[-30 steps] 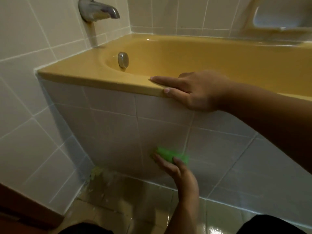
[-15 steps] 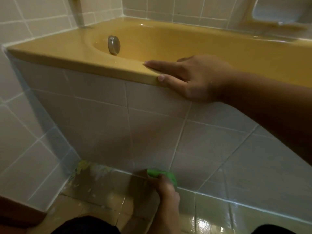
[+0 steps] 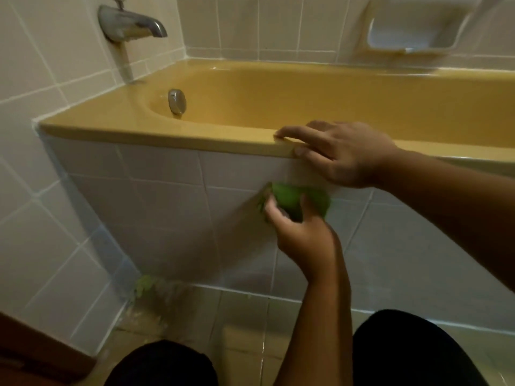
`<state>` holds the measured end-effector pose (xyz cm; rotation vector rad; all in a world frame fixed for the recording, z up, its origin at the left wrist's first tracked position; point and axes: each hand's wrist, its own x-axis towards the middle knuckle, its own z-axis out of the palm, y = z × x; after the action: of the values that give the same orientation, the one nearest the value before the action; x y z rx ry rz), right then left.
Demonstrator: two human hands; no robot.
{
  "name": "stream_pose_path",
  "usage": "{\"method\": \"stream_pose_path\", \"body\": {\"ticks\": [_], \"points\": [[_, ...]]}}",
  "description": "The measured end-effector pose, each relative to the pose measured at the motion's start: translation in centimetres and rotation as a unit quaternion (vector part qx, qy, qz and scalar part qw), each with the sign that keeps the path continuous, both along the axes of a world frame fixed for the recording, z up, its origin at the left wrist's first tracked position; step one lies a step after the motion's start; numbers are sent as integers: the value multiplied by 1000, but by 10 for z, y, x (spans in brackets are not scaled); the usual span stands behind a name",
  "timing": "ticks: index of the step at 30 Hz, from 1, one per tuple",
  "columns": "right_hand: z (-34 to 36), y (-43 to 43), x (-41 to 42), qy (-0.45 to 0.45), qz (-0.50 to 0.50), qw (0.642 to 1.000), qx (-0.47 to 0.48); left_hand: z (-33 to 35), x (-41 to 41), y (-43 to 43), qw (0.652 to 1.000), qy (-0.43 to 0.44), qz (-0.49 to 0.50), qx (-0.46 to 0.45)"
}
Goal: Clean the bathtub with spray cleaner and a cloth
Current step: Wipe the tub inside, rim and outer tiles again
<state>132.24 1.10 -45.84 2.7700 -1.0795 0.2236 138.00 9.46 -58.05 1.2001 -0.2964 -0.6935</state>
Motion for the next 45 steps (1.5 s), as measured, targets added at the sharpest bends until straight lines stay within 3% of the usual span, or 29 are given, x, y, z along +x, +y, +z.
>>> {"method": "stream_pose_path", "body": {"ticks": [4,7,15,21,24,28,31,35,38,39,45], "points": [[-9,19,-24,-94,-34,995,-9,30,1,1,993,-86,-26,-72],[-23,39,-29,-207,-18,978,6,37,9,7,992,-85,-19,-87],[-60,66,-16,-338,-4,940,-36,38,32,15,975,-143,-118,-122],[-73,84,-23,-510,-65,858,10,50,38,13,938,-226,-187,-185],[-81,100,-23,-569,-77,815,83,46,55,18,929,-198,-255,-180],[-106,128,-4,-557,-66,811,166,23,89,37,921,-156,-322,-153],[-120,135,10,-529,-53,811,244,-1,105,57,938,-106,-313,-107],[-136,136,24,-558,-85,754,336,-31,120,75,950,-10,-296,-97],[-143,135,29,-576,-143,653,470,-40,123,82,940,-26,-330,-87],[-144,134,29,-578,-148,634,492,-41,123,83,935,-46,-342,-86],[-151,129,31,-566,-169,638,494,-47,130,89,942,-139,-302,-43]]}}
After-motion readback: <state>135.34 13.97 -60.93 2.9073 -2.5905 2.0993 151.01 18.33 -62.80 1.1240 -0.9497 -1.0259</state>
